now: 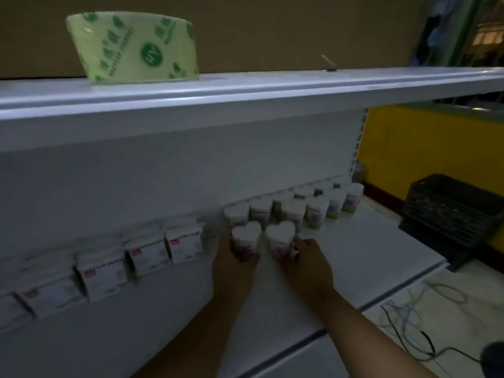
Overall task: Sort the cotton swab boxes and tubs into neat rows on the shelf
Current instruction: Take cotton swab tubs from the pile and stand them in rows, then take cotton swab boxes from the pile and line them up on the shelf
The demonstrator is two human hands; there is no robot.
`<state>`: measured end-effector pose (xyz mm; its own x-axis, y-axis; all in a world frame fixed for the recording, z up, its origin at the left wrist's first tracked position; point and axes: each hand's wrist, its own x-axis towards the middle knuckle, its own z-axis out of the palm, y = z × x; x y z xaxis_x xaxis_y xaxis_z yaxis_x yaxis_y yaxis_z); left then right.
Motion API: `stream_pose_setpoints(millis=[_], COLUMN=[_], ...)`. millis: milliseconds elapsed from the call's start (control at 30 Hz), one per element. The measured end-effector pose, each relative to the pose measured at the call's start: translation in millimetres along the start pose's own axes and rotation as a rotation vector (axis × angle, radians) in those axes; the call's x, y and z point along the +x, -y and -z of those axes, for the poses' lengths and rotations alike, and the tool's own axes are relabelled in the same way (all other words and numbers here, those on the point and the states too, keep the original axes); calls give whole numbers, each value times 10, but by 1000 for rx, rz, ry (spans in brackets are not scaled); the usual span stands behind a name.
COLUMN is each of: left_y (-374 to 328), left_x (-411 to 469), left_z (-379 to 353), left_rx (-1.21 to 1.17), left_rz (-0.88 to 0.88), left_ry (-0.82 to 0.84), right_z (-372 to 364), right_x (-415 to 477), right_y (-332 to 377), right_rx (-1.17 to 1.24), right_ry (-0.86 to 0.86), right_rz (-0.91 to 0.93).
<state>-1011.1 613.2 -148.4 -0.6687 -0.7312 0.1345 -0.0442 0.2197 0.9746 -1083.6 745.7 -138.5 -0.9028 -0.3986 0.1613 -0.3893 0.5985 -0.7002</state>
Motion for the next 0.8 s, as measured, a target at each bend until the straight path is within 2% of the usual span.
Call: stream_pose_setpoints(millis=[67, 167, 267, 333, 467, 667, 800], left_y=[39, 46, 47, 61, 119, 171, 9], left_x=[90, 128, 150, 174, 205, 277, 198], left_z=[-51, -62, -122, -152, -178, -209, -159], left_rx=[15, 113, 83, 80, 97, 86, 274], left_rz=[-2, -52, -57, -45, -40, 30, -2], left_ry=[13, -52, -99, -114, -107, -104, -140], right_z=[-17, -45, -74, -113, -158, -167, -89], right_x=[142, 308, 379, 387, 418, 443, 388], right_y=[-13, 8, -6, -50, -102, -84, -10], right_rx=[-77, -94, 35, 107, -122, -195, -254], right_ry=[-4, -19, -19, -82, -120, -132, -115], right_rz=[28, 124, 120, 106, 181, 187, 129])
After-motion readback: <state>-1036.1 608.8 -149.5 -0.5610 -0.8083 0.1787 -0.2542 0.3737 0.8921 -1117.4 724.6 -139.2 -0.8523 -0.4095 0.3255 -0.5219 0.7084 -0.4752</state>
